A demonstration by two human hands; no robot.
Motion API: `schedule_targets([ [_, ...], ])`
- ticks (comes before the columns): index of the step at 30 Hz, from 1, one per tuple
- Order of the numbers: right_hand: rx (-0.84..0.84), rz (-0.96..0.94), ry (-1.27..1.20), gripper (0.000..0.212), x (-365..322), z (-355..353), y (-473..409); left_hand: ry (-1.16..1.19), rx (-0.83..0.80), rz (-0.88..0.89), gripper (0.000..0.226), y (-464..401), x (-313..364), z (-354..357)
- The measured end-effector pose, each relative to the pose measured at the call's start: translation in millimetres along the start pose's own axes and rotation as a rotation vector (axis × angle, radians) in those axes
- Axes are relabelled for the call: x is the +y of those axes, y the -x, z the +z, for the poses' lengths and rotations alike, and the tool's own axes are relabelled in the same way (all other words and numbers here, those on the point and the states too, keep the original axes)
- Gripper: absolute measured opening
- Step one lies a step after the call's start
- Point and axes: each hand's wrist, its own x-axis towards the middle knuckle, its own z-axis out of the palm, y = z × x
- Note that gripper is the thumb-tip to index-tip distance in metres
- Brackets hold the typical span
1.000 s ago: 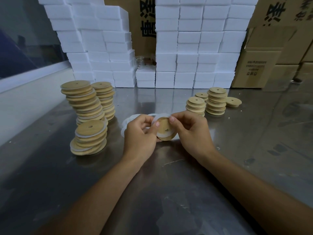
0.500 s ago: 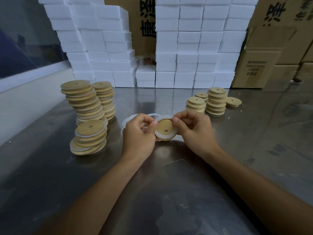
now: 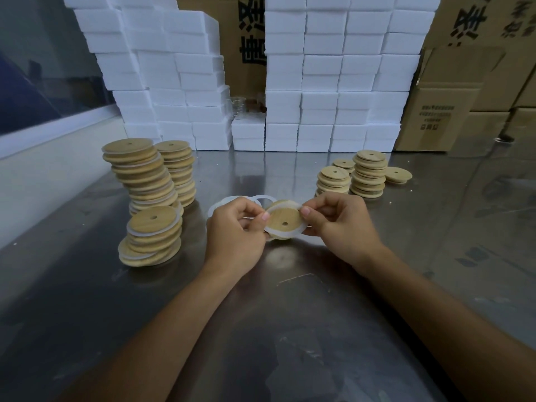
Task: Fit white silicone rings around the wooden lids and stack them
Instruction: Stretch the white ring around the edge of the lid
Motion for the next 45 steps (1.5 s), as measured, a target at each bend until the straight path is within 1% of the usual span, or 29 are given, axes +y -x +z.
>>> schedule_targets([
  [3, -0.003, -0.006, -0.006, 0.006, -1, 1, 1, 0.001, 0.0, 0.003, 0.033, 1, 1, 0],
  [9, -0.074, -0.02, 0.04, 0.005, -3, -3, 1, -0.002, 0.013, -0.033, 0.029, 0, 2, -1],
  [12, -0.101, 0.031, -0.019, 0.006, -4, -5, 1, -0.003, 0.011, -0.049, 0.025, 1, 4, -2],
  [16, -0.128, 0.078, -0.032, 0.005, -7, -7, 2, 0.002, -0.009, -0.074, 0.019, 3, 8, -2],
  [22, -0.147, 0.18, -0.229, 0.005, -6, -7, 4, 0.053, -0.031, -0.119, 0.02, 4, 13, -5],
  [25, -0.145, 0.181, -0.249, 0.004, -5, -7, 4, 0.065, -0.027, -0.135, 0.024, 4, 14, -5],
  [27, -0.138, 0.17, -0.241, 0.008, -3, -7, 4, 0.083, -0.026, -0.16, 0.025, 3, 13, -5],
  [31, -0.072, 0.098, -0.169, 0.009, -2, -6, 3, 0.033, -0.071, -0.141, 0.025, 3, 10, -5],
  [33, -0.028, 0.038, -0.071, 0.01, -1, -4, 2, -0.011, -0.085, -0.121, 0.026, 3, 8, -5],
  [36, 0.012, -0.105, 0.114, 0.013, -3, 0, 3, -0.051, -0.073, -0.072, 0.02, 3, 8, -4],
  [39, -0.007, -0.251, 0.251, 0.018, -8, 4, 7, -0.117, -0.066, 0.079, 0.022, 6, 11, -3],
  [42, -0.049, -0.374, 0.354, 0.015, -12, 8, 10, -0.201, -0.064, 0.241, 0.019, 11, 17, -2],
  [44, -0.08, -0.41, 0.374, 0.014, -13, 10, 11, -0.22, -0.07, 0.278, 0.017, 12, 18, -2],
  [45, -0.087, -0.409, 0.37, 0.013, -13, 11, 11, -0.219, -0.069, 0.276, 0.019, 12, 19, -3],
])
